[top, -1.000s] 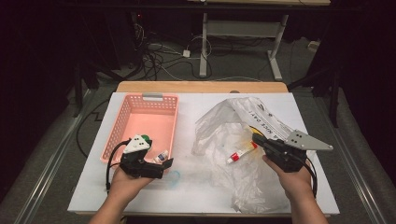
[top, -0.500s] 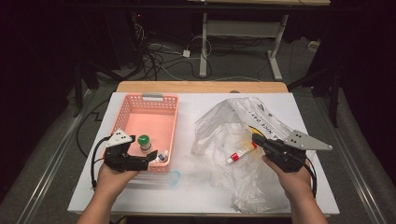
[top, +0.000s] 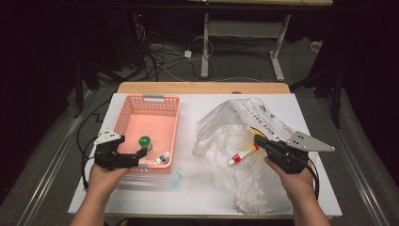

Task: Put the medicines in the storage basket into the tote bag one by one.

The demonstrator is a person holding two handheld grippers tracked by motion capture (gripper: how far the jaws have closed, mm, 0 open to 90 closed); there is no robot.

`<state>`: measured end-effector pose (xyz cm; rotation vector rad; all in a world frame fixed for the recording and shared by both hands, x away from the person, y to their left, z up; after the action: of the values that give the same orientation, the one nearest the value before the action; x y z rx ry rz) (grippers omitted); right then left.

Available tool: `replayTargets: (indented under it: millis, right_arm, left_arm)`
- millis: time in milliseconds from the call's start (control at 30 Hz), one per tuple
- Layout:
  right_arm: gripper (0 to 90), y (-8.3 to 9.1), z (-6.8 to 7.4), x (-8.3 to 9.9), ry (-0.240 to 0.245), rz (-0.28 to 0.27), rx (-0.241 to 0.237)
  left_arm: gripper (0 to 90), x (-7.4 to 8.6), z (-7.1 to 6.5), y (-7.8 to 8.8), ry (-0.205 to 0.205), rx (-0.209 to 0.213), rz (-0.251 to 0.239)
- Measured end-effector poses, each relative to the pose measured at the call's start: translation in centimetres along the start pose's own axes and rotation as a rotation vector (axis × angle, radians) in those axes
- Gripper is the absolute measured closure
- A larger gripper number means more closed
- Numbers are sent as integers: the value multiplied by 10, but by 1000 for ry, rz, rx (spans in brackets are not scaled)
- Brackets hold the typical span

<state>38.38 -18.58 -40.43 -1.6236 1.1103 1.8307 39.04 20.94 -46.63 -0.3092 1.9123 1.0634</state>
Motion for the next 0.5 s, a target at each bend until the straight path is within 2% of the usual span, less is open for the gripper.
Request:
replayTargets:
  millis: [300,500]
  right_arm:
    - [900,-1,0,1,4,5,-1]
    - [900,-1,1,1,9,6,0]
  left_arm:
    - [0,-1,2,-3,5,8,6]
    - [6,-12,-2,-6,13,28,2]
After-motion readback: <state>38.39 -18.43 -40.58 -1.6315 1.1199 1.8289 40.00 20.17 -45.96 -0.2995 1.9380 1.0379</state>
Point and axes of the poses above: each handheld gripper's, and its own axes: y roughly backward along the jaws, x roughly out of its underside, z roughly to its left, the point moved 9 cm from there along -y, roughly forward along the jaws, and after that the axes turned 7 degrees about x, right-handed, at the moved point
